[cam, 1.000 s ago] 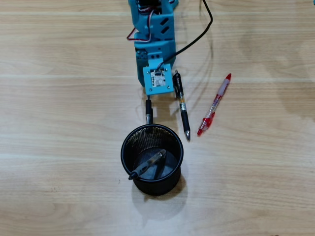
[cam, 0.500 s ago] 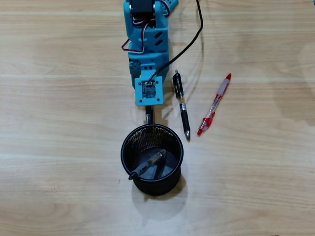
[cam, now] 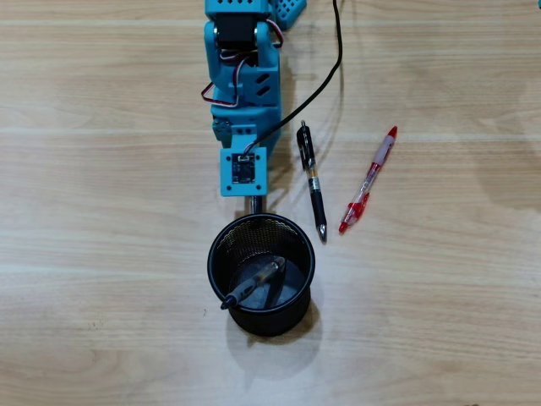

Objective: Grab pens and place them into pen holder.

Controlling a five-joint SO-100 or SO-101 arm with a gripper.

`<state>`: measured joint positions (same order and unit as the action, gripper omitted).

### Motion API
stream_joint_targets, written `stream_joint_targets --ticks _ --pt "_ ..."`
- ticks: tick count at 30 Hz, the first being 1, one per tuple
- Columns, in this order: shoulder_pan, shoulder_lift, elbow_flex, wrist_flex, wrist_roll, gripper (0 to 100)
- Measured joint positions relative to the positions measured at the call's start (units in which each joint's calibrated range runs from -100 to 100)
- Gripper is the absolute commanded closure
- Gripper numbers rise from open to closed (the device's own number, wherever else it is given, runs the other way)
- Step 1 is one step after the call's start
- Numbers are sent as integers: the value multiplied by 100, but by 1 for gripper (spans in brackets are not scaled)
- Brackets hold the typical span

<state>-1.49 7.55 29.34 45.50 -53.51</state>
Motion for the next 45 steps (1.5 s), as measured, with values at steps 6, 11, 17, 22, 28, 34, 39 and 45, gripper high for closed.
stream_joint_targets --ticks 6,11,17,22,28,34,39,45 --pt "54 8 0 26 -5 98" --pt "253 0 0 35 -5 98" --pt "559 -636 36 69 151 98" --pt "677 -1544 36 69 483 98" --pt "586 -2561 44 -320 821 98" --pt "415 -3215 151 -1566 888 98" --pt "352 -3723 559 -2794 888 98" --pt "352 -4521 1704 -4853 888 98"
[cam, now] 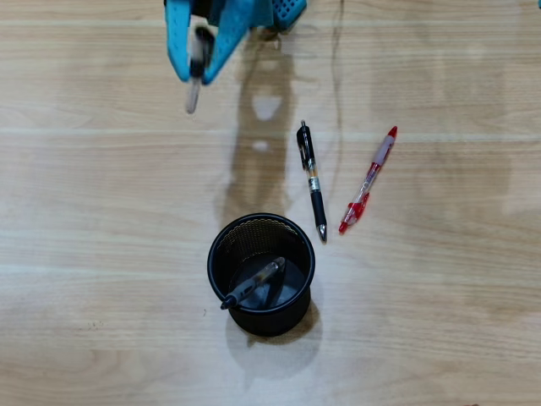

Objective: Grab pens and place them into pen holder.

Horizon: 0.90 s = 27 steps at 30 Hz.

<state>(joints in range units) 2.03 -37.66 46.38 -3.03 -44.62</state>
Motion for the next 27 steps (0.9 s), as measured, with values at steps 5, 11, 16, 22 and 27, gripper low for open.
stream_joint_targets --ticks 5,11,16,22,27 --pt "-9 -450 1207 -2042 0 98" --pt "-207 -399 1500 -2760 -5 98" --pt "-451 314 1110 -2760 -5 98" --pt "-794 1603 -27 -2794 -5 98" --pt "-902 2757 -1074 -2794 -31 98"
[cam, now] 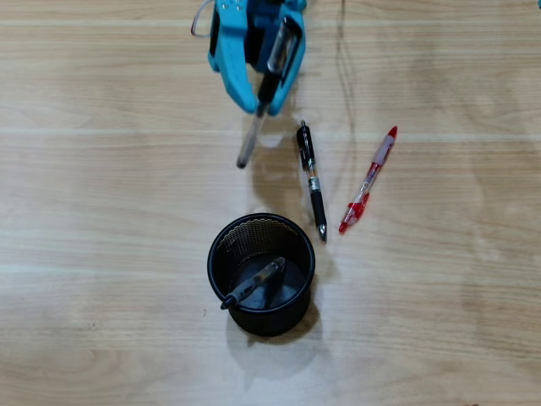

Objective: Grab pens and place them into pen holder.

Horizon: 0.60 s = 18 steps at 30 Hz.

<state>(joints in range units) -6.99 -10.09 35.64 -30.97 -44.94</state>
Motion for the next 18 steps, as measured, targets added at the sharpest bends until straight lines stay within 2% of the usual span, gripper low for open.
stream_joint_targets --ticks 18 --pt "9 3215 -2539 0 -608 98"
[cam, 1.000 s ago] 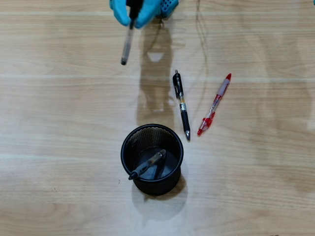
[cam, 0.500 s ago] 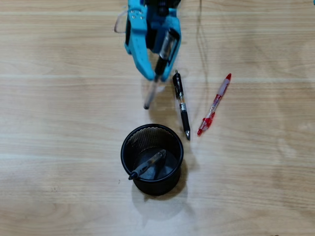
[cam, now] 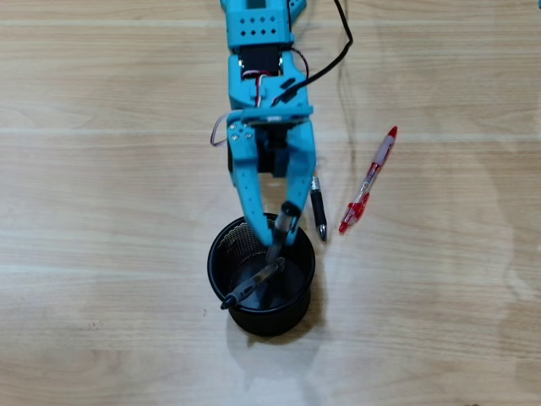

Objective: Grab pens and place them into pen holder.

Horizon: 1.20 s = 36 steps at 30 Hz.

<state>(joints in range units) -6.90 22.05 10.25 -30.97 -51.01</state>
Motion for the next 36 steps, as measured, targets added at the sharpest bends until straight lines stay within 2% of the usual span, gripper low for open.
stream_joint_targets --ticks 9,16,21,25,29,33,36 --pt "153 280 -257 0 -16 97" --pt "99 280 -257 0 -16 85" --pt "117 280 -266 0 -16 87" --pt "108 -42 -44 0 -16 98" --pt "126 -755 648 0 42 98" --pt "235 -1756 1678 26 327 98" --pt "262 -2621 2539 441 390 98"
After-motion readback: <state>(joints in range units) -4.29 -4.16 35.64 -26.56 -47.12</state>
